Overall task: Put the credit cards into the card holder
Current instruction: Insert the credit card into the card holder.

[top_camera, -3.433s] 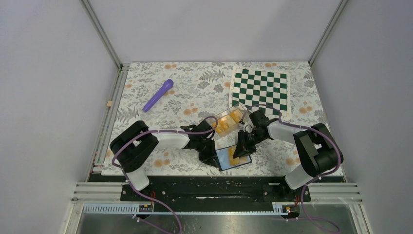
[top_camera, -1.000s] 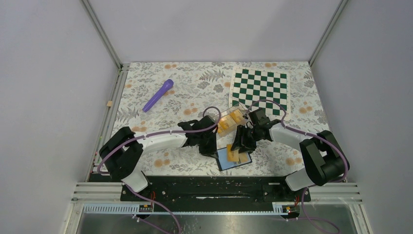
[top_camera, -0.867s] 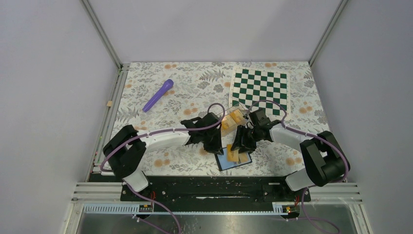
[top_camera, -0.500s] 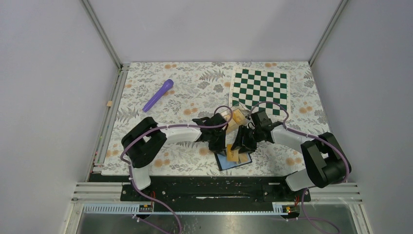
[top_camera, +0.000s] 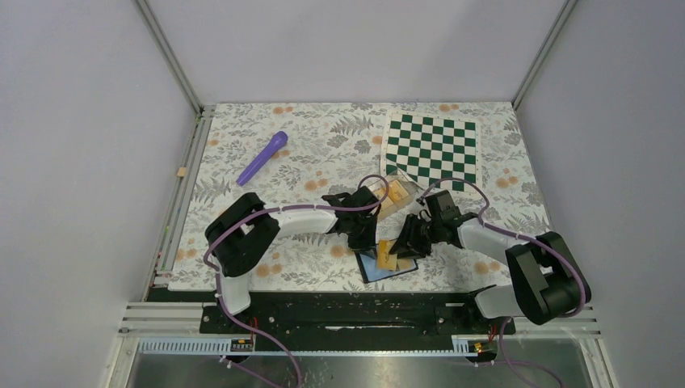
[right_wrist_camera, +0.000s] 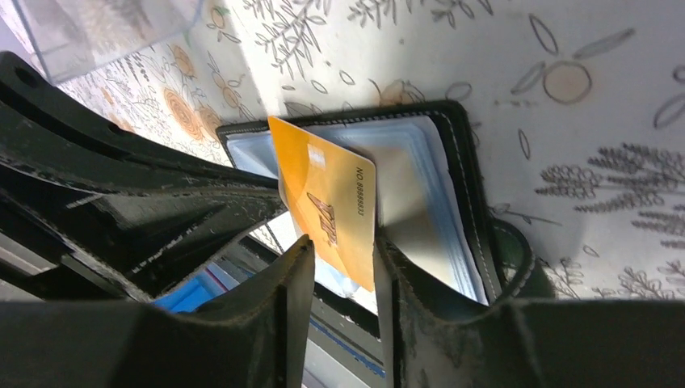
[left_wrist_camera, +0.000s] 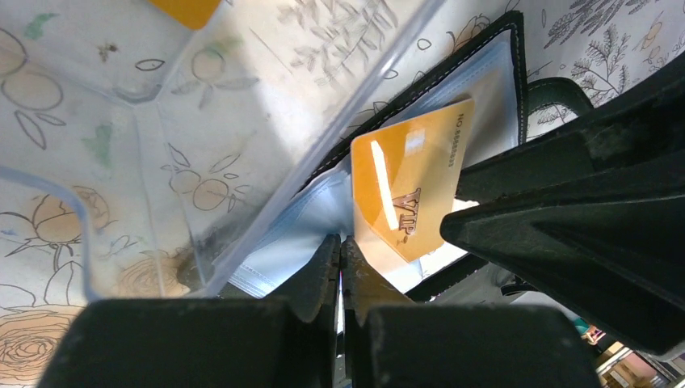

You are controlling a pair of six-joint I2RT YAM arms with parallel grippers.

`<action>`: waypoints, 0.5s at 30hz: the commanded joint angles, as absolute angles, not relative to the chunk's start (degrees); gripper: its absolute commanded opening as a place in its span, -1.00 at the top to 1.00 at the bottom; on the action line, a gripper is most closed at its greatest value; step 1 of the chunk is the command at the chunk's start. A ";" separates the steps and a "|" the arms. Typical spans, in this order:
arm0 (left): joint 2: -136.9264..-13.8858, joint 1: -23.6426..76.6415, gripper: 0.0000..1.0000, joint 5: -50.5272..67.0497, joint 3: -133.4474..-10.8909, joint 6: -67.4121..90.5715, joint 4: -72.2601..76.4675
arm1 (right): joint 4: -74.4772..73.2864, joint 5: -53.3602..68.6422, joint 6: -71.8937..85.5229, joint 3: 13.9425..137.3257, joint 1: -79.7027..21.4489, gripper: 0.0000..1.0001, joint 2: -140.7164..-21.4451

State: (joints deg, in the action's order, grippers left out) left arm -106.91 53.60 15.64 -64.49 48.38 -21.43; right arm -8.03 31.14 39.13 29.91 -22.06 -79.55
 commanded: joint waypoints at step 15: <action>-109.93 54.82 1.00 13.78 -65.72 46.56 -23.40 | 1.88 35.97 44.79 22.91 -19.70 0.70 -71.56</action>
